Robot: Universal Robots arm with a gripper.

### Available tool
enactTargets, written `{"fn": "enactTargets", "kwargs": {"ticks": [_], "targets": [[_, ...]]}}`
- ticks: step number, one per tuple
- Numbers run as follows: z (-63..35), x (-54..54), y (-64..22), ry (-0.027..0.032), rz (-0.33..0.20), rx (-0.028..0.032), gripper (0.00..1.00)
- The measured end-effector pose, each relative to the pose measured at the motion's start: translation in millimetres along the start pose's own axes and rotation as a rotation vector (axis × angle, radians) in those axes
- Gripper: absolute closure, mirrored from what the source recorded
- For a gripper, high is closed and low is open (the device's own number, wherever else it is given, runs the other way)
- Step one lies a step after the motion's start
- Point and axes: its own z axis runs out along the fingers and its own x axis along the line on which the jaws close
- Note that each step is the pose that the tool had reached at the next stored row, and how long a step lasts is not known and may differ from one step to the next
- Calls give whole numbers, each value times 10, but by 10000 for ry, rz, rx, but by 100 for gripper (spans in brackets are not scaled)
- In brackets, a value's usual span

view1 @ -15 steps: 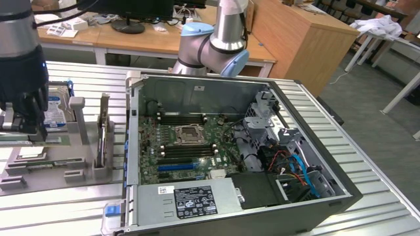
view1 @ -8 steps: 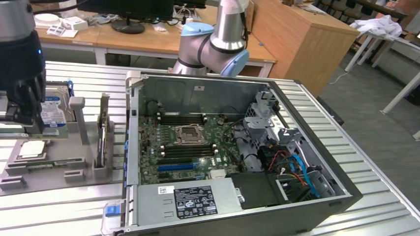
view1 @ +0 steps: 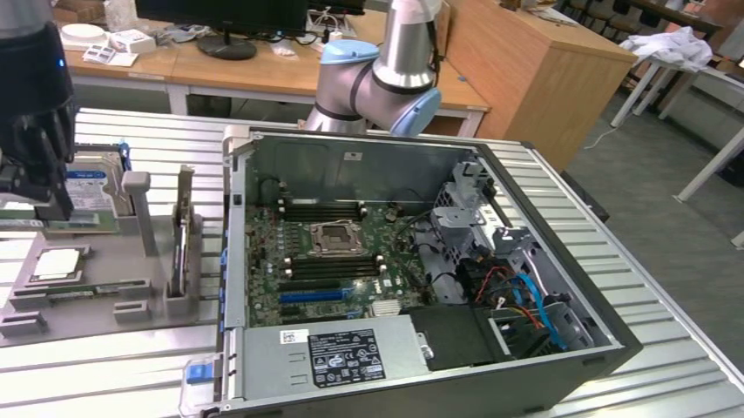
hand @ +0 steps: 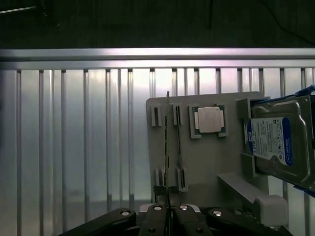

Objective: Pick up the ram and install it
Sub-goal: 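Pick up the ram and move it above insertion slot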

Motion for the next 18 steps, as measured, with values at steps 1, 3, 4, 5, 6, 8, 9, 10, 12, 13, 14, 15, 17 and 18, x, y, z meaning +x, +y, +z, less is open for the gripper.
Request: {"fn": "enactTargets", "kwargs": {"ticks": [1,3,4,5,6,8,9,10,12,13,14,15,17,18], "targets": [[-27,0,1,0,7,0,88],[-79,-1,3,-1,19,0,88],[-104,-1,4,-1,25,0,88],[-158,-2,6,0,36,0,88],[-181,-3,7,-1,41,0,88],[-228,-3,8,-1,50,0,88],[-251,-4,9,-2,55,0,88],[-276,-4,10,-1,59,0,88],[-322,-5,12,-2,65,1,88],[-341,-5,12,-1,68,0,88],[-359,-5,13,-2,71,1,88],[-377,-6,14,-1,73,0,88],[-412,-6,15,0,76,1,88],[-427,-6,15,0,78,1,88]]}}
